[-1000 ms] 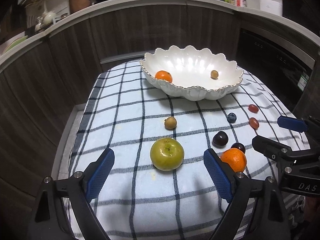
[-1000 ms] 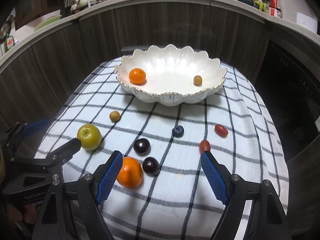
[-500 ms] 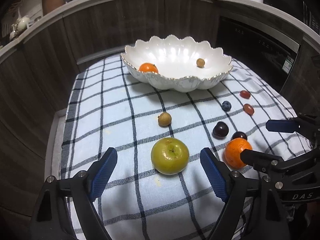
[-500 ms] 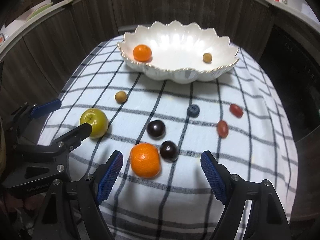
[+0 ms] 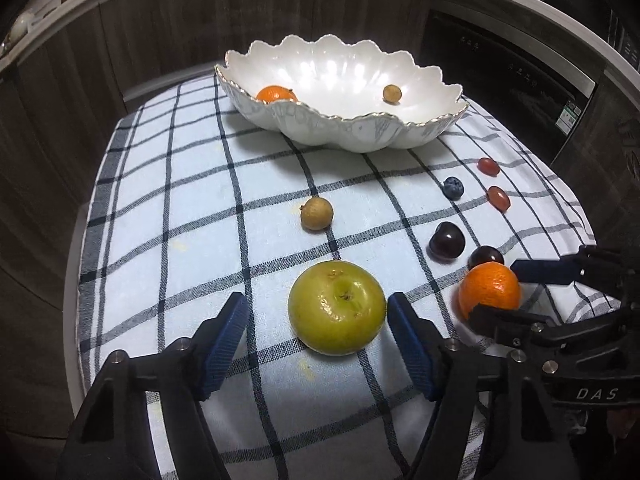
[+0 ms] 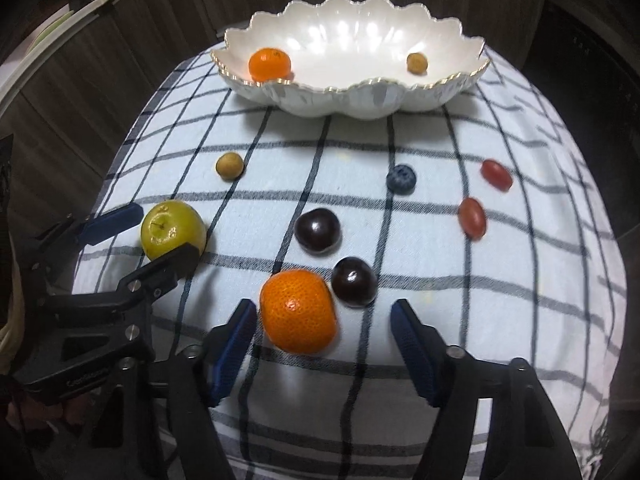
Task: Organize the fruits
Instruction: 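Lower the left tool onto the green apple while the right tool approaches the second mandarin, then close the left tool on the green apple while the right tool grasps the mandarin, then carry the green apple and mandarin with both tools over the white bowl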
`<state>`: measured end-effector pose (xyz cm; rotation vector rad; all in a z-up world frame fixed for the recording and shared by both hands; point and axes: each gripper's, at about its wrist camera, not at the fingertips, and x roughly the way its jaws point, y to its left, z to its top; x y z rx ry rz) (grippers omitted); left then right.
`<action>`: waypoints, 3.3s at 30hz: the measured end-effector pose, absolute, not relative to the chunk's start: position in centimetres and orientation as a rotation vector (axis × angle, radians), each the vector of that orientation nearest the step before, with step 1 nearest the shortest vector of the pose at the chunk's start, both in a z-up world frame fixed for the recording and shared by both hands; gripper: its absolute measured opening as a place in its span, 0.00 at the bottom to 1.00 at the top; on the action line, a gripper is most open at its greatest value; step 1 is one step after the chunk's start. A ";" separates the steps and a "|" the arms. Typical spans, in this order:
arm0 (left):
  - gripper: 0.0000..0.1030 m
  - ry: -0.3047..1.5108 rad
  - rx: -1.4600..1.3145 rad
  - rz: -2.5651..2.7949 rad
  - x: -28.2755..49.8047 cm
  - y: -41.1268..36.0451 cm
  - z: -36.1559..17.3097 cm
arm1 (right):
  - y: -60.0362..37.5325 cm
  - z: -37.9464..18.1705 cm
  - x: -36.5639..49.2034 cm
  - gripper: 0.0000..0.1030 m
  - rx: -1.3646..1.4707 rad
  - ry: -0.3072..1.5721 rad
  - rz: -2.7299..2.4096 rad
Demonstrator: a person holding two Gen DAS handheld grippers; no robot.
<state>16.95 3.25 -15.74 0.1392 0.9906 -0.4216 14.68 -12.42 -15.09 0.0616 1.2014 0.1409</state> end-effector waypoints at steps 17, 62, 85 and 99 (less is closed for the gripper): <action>0.47 1.027 0.123 -0.399 15.9 2.5 -15.9 | -12.5 -15.3 14.4 0.36 0.116 1.203 0.207; 0.47 1.008 0.071 -0.241 14.8 -2.0 -10.1 | -18.3 -10.3 13.8 0.36 0.217 1.003 0.228; 0.47 0.961 0.050 -0.225 18.1 -4.5 -7.1 | -21.5 -7.4 17.1 0.36 0.210 0.906 0.189; 0.47 0.952 0.039 -0.215 21.3 -5.5 -6.1 | -22.8 -5.7 19.8 0.36 0.169 0.866 0.172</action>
